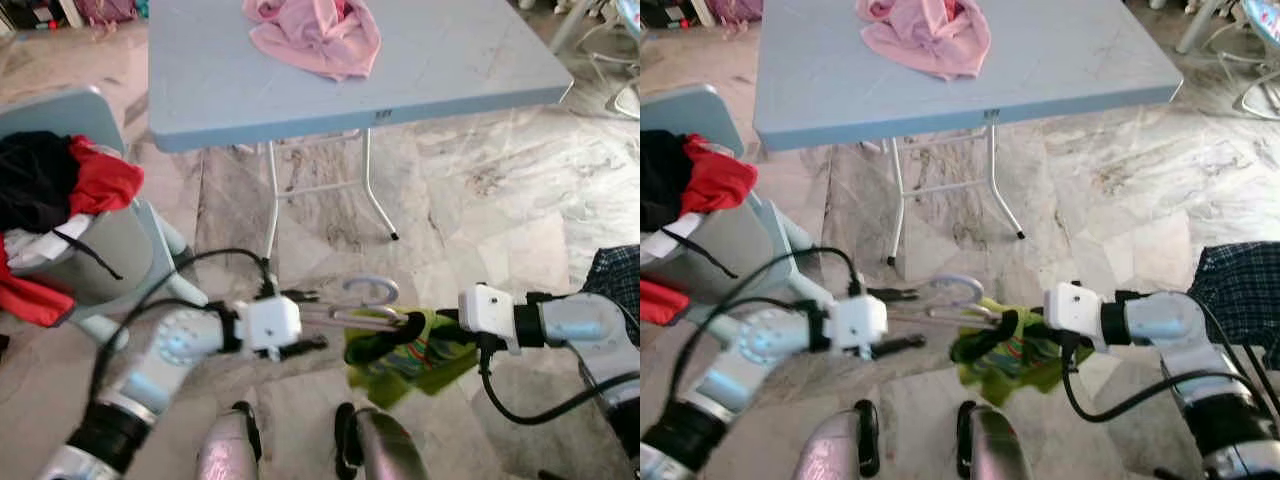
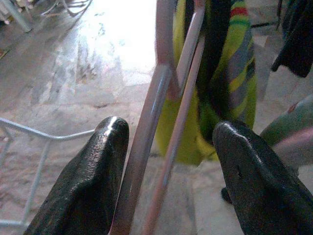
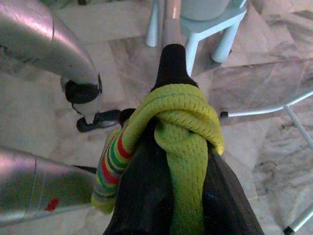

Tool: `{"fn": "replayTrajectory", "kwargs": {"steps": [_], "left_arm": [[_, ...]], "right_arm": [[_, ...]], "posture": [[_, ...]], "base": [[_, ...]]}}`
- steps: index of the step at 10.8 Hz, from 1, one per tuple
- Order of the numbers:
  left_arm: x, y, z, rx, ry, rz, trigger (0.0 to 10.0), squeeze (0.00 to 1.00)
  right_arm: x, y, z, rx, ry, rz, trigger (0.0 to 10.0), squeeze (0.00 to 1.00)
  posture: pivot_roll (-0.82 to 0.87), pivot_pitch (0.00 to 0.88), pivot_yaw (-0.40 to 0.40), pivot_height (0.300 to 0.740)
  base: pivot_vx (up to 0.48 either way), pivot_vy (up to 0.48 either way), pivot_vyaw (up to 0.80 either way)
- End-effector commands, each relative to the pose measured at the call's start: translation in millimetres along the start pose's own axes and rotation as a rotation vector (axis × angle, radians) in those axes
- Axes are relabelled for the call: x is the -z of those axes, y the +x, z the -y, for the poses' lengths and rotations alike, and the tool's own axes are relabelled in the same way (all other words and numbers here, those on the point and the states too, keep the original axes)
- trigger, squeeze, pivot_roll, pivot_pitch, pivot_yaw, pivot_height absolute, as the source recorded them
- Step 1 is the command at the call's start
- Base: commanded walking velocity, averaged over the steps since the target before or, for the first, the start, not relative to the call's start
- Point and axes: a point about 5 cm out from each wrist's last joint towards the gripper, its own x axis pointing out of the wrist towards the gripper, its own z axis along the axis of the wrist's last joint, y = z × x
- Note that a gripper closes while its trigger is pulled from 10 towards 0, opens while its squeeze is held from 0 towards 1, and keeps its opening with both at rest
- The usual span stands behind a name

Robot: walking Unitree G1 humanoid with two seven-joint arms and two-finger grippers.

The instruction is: Hang hanger

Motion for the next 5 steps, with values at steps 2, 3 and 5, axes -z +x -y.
{"fn": "replayTrajectory", "kwargs": {"steps": [2,3,5], "left_arm": [[2.0,-2.1,-4.0,-0.009,-0.024,-0.007,0.0,0.0],[1.5,-1.3,-3.5,-0.006,-0.028,-0.005,0.0,0.0],[3.4,-0.1,1.0,0.022,-0.054,-0.007,0.0,0.0]], "right_arm": [[0.7,-2.5,2.5,-0.001,-0.039,-0.018,10.0,0.0],[0.4,-1.8,2.8,0.004,-0.042,-0.013,10.0,0.0],[1.3,-2.0,2.9,0.01,-0.052,-0.007,10.0,0.0]], "posture": [[-0.03,0.228,-0.011,0.74],[-0.03,0.228,-0.011,0.74],[-0.03,0.229,-0.011,0.74]], "base": [[0.0,0.0,0.0],[0.0,0.0,0.0],[0.0,0.0,0.0]]}}
